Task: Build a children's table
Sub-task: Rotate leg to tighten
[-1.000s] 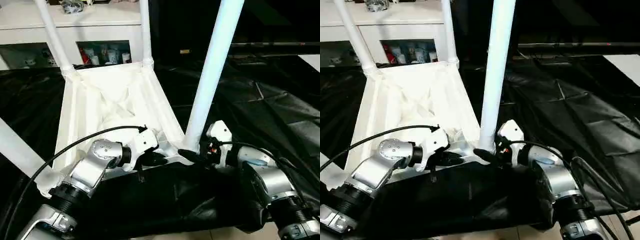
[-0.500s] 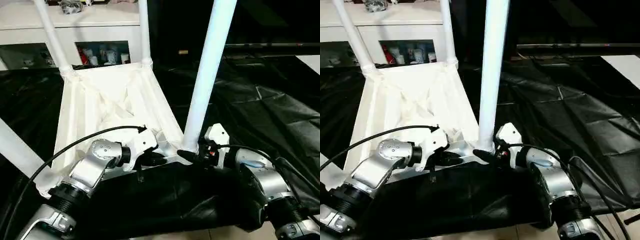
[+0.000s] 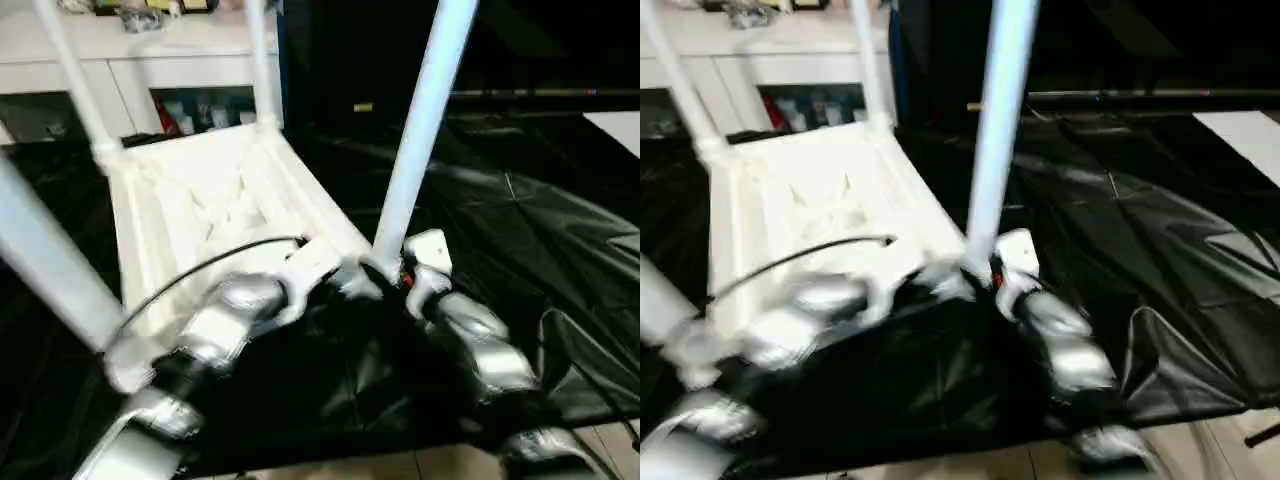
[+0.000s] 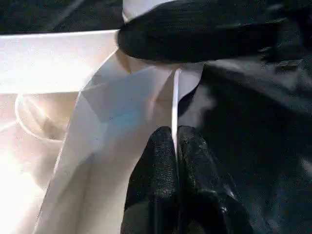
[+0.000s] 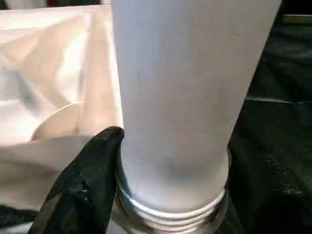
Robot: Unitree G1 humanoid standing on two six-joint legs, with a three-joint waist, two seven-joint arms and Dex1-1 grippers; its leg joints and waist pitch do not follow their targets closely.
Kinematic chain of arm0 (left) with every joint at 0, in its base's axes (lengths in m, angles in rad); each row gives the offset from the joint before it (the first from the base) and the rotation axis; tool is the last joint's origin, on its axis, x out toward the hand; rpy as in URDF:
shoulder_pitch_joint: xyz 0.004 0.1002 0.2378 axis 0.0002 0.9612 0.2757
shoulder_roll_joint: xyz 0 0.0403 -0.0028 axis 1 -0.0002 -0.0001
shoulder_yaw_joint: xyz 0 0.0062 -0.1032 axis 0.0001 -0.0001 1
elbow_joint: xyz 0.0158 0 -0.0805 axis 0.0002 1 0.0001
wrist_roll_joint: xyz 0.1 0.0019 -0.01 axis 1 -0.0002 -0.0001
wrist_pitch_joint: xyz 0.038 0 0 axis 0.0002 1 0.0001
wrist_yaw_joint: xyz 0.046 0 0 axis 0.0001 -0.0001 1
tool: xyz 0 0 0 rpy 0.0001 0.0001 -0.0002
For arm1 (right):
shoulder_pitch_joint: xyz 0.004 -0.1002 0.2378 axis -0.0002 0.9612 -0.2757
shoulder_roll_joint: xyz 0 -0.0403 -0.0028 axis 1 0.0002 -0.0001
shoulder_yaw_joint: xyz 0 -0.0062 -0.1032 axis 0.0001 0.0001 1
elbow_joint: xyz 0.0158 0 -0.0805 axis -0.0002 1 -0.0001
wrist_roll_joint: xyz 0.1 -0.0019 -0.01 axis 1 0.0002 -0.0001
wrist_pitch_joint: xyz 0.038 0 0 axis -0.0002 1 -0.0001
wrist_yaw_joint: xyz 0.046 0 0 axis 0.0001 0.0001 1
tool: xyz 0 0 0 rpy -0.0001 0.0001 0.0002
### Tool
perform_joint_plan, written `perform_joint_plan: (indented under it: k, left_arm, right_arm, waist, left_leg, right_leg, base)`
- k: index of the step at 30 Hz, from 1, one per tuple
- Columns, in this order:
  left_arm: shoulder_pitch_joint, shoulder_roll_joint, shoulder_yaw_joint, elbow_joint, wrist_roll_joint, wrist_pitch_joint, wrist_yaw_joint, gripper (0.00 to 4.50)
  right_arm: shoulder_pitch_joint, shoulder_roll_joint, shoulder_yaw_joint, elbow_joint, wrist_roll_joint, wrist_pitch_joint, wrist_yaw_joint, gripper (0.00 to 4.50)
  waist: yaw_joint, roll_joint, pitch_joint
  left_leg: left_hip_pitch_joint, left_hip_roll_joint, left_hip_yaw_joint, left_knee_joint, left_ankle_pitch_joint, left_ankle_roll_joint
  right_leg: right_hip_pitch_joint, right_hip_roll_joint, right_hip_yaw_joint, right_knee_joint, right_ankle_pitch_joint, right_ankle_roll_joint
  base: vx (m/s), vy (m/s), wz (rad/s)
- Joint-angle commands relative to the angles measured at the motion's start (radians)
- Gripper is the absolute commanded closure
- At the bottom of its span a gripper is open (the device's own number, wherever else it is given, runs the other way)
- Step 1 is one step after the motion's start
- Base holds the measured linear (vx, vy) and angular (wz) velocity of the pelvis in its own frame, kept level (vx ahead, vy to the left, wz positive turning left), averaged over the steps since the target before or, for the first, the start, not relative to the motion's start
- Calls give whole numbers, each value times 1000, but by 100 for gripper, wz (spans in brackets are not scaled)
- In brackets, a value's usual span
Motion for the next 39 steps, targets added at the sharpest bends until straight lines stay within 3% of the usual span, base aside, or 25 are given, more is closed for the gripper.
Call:
perform_joint_plan:
  k: [1,4,6,9,10,11,12,15,16,18,20,22,27,30,31,39]
  left_arm:
    - [-5,-18,18,44,1,-35,76,450]
    - [-5,-8,8,33,4,-50,44,450]
    - [0,3,10,32,1,-67,21,450]
    - [18,44,9,24,-1,-116,-44,450]
    - [18,44,9,24,-1,-116,-44,450]
    - [31,71,9,15,-5,-135,-81,450]
    - [31,71,9,15,-5,-135,-81,450]
    - [72,155,14,-32,-42,-191,-224,450]
    - [83,176,15,-46,-56,-203,-267,450]
    - [91,188,16,-54,-66,-212,-296,450]
    - [109,225,9,-83,-83,-237,-370,450]
    - [117,240,9,-99,-93,-233,-401,450]
    - [149,259,8,-171,-129,-220,-476,450]
    - [156,261,7,-177,-130,-224,-480,450]
    - [157,261,7,-177,-130,-224,-480,450]
    - [169,267,13,-180,-114,-223,-480,450]
  right_arm:
    - [15,42,30,44,4,20,17,174]
    - [21,45,69,18,9,-20,130,174]
    - [26,45,56,3,34,-31,175,119]
    - [33,8,63,-27,40,-49,266,102]
    - [33,8,63,-27,40,-49,266,78]
    - [42,-30,77,-54,41,-41,318,78]
    - [42,-30,77,-54,41,-41,318,78]
    - [87,-167,107,-160,76,17,527,78]
    - [97,-195,107,-179,84,22,568,78]
    - [103,-210,104,-190,89,24,595,78]
    - [110,-239,90,-201,106,33,663,78]
    - [112,-250,88,-201,106,29,690,78]
    - [100,-257,102,-199,131,34,733,78]
    - [92,-247,100,-195,132,32,748,78]
    - [92,-246,100,-195,132,32,748,92]
    - [89,-245,103,-181,128,31,774,156]
  waist:
    - [-2,-17,-46]
    - [0,-19,-48]
    - [0,-25,-48]
    - [4,-25,-47]
    - [5,-27,-48]
    - [6,-34,-48]
    - [8,-31,-48]
    - [10,-31,-48]
    - [14,-34,-51]
    - [13,-29,-50]
    - [13,-29,-55]
    - [14,-30,-58]
    - [23,-26,-60]
    - [26,-27,-60]
    - [26,-33,-60]
    - [28,-32,-59]
  left_leg:
    - [16,30,-19,-78,-346,1]
    - [8,31,-18,-79,-329,17]
    - [7,31,-15,-78,-317,26]
    - [4,30,-15,-78,-303,44]
    - [4,31,-14,-78,-296,47]
    - [2,31,-13,-77,-279,49]
    - [-1,33,-14,-79,-258,52]
    - [-2,35,-12,-78,-238,57]
    - [-6,36,-13,-77,-216,66]
    - [-4,38,-10,-77,-209,72]
    - [-7,38,-11,-75,-185,68]
    - [-4,39,-7,-71,-151,76]
    - [-1,42,-4,-67,-117,96]
    - [-1,43,-2,-66,-116,97]
    - [-2,43,-1,-65,-115,98]
    - [-3,41,-1,-64,-117,87]
  right_leg:
    - [12,-74,35,-112,-496,-107]
    - [19,-75,37,-106,-437,-119]
    - [18,-76,37,-106,-424,-128]
    - [21,-79,37,-107,-437,-125]
    - [22,-78,38,-108,-436,-123]
    - [22,-79,38,-107,-431,-123]
    - [26,-79,38,-104,-425,-123]
    - [26,-79,38,-102,-404,-126]
    - [34,-78,38,-95,-365,-130]
    - [28,-76,39,-92,-322,-151]
    - [33,-76,38,-85,-279,-168]
    - [32,-73,39,-75,-187,-196]
    - [30,-70,38,-63,-93,-233]
    - [31,-70,38,-59,-75,-239]
    - [32,-70,38,-59,-73,-239]
    - [33,-73,39,-60,-111,-219]
  base:
    - [0,0,0]
    - [0,0,0]
    - [0,0,0]
    - [0,0,0]
    - [0,0,0]
    - [0,0,0]
    - [0,0,0]
    - [0,0,0]
    - [0,0,0]
    - [0,0,0]
    - [0,0,0]
    - [0,0,0]
    - [0,0,0]
    - [0,0,0]
    - [0,0,0]
    - [0,0,0]
